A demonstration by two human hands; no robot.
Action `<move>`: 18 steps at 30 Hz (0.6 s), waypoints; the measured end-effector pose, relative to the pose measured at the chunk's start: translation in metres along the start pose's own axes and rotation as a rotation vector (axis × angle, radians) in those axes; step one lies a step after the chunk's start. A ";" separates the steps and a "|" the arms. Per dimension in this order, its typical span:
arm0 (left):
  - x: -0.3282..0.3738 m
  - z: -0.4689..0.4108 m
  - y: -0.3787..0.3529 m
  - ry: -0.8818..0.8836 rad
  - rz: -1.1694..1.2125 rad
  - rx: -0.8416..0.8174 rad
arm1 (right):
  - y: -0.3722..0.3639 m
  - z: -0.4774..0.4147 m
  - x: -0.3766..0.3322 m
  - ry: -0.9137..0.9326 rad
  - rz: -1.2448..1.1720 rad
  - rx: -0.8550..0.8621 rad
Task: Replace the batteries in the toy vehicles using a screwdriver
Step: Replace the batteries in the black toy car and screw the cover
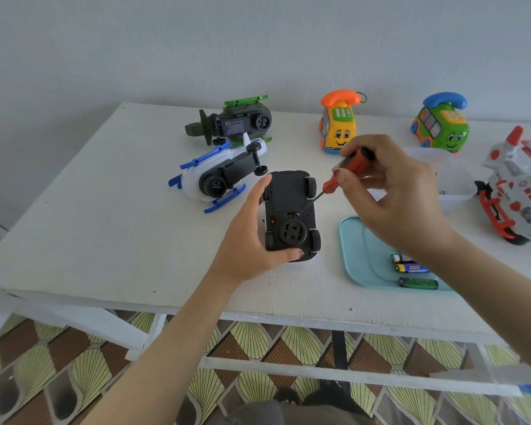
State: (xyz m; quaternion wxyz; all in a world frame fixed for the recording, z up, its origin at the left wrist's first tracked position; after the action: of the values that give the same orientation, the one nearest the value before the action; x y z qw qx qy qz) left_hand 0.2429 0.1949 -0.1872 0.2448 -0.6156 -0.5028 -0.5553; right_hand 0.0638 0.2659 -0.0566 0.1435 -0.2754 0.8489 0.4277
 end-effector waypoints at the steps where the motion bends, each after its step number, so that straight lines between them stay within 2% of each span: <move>1: 0.000 0.000 0.000 0.002 0.000 0.001 | 0.000 0.000 0.000 0.000 -0.006 0.003; 18: 0.001 0.000 0.000 0.005 0.009 0.000 | 0.000 0.003 -0.005 0.073 0.051 -0.005</move>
State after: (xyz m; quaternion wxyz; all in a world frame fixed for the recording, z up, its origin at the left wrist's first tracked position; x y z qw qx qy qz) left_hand 0.2429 0.1956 -0.1861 0.2486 -0.6166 -0.4994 -0.5555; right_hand 0.0679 0.2703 -0.0557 0.1009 -0.2696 0.8591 0.4232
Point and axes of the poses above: each hand's wrist, its own z-axis away from the middle knuckle, its own y-axis out of the back of the hand, x = y × z, the point moved 3 cm from there along -z, towards the middle knuckle, and after that the axes turned 13 degrees about z, right-handed, at the moved point
